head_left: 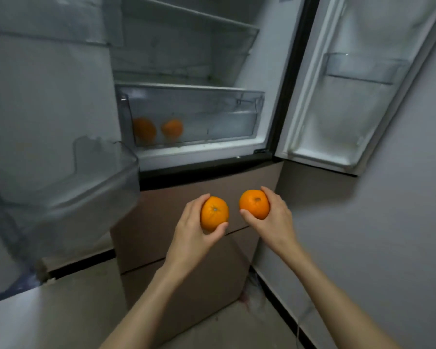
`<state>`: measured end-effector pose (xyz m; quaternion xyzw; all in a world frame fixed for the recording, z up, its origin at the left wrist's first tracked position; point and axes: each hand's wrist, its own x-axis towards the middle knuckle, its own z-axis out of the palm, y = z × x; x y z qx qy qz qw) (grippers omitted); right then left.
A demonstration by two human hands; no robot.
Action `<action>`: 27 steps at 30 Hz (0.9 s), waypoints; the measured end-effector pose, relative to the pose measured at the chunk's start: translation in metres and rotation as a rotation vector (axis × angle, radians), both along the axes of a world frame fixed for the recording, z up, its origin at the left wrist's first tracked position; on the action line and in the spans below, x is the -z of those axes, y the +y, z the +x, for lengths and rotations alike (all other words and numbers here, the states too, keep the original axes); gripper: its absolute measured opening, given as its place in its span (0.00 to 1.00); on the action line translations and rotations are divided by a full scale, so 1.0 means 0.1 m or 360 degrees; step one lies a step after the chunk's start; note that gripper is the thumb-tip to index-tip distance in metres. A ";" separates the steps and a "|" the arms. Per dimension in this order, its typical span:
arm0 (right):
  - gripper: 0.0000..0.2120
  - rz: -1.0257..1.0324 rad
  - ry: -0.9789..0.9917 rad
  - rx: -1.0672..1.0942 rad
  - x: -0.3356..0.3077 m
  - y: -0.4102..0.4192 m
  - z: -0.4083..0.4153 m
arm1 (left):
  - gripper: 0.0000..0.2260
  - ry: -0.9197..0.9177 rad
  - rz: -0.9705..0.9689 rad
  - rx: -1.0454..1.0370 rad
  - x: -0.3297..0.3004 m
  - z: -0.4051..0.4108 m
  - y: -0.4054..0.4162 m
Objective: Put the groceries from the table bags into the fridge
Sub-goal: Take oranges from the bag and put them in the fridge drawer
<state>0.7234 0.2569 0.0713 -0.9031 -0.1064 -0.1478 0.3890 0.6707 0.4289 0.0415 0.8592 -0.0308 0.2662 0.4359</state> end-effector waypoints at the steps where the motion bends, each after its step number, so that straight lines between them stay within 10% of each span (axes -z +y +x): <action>1: 0.36 0.0058 -0.0036 0.0035 -0.07 -0.01 0.17 | 0.30 -0.0029 -0.0009 -0.0003 -0.06 0.17 -0.01; 19: 0.28 0.0414 -0.0594 -0.0498 -1.51 0.88 2.89 | 0.30 -0.0733 0.0112 -0.0708 -1.61 2.52 0.61; 27: 0.24 0.0136 -0.0480 -0.0717 -1.94 1.29 3.90 | 0.27 -0.0081 0.0332 -0.0883 -2.18 3.32 1.01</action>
